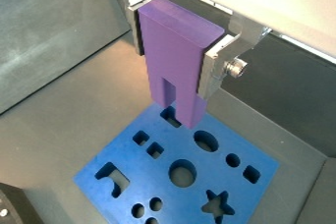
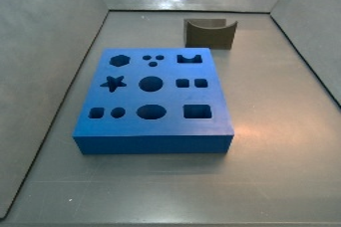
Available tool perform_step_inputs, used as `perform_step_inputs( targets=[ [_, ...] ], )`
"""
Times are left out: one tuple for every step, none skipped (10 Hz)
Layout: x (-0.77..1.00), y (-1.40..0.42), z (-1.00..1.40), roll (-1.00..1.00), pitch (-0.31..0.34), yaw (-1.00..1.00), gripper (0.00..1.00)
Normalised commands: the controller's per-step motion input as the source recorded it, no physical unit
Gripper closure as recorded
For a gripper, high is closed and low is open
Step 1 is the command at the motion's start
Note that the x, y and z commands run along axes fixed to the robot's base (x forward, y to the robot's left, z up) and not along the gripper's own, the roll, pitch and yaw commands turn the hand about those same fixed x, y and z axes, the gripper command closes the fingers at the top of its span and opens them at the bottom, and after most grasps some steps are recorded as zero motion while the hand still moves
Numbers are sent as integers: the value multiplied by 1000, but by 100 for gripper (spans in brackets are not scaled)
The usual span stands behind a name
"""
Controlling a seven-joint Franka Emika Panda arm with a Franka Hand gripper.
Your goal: Insert the double-square object.
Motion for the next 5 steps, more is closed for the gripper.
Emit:
perform_step_inputs(
  targets=[
    [1000, 163, -386, 0, -6, 17, 100],
    [1000, 146, -386, 16, 0, 60, 100],
    [989, 43, -549, 0, 0, 63, 100],
    [829, -29, -797, 131, -29, 0, 100],
    [634, 0, -777, 201, -36, 54, 100]
  ],
)
